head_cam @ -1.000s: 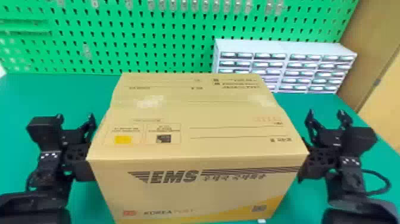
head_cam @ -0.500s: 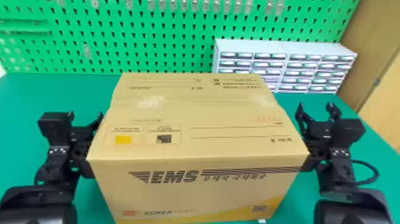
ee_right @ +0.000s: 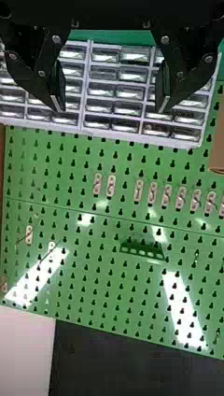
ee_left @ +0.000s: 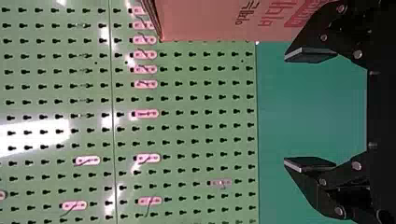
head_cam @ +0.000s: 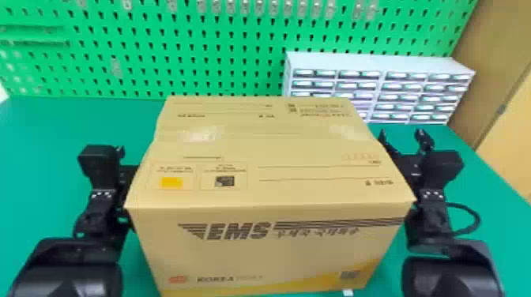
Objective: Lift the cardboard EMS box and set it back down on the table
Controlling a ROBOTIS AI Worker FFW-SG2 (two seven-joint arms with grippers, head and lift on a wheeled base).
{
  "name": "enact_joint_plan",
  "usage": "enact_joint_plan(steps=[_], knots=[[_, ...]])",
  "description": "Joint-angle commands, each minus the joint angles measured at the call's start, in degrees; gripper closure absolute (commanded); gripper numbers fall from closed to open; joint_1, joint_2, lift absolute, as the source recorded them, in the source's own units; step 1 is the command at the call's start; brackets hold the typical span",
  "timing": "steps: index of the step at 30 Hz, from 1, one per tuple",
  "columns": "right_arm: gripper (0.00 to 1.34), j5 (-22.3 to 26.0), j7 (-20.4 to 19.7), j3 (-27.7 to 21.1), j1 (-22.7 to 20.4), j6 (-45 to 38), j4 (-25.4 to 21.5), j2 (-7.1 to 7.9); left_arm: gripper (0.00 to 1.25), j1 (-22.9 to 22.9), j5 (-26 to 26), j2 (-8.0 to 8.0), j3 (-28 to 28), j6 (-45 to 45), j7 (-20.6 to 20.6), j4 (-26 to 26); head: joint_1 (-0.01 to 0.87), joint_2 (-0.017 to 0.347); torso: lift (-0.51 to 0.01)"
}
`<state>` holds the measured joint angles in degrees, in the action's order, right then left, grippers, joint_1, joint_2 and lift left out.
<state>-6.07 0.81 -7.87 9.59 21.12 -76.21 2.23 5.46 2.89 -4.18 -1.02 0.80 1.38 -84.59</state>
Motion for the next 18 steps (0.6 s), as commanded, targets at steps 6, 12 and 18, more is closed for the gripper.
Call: enact_joint_plan(steps=[6,12,18], knots=[[0.51,0.0,-0.2,1.8,0.5,0.2,0.6,-0.04,0.46,0.5,0.9,0.05,-1.7,0.3,0.0,0.8,0.678,-0.014,-0.101],[0.51,0.0,-0.2,1.7,0.4,0.2,0.6,0.05,0.46,0.5,0.9,0.05,-1.9,0.3,0.0,0.8,0.678,-0.014,-0.101],[0.51,0.0,-0.2,2.0,0.3,0.1,0.6,0.05,0.46,0.6,0.9,0.05,-1.9,0.3,0.0,0.8,0.678,-0.014,-0.101]])
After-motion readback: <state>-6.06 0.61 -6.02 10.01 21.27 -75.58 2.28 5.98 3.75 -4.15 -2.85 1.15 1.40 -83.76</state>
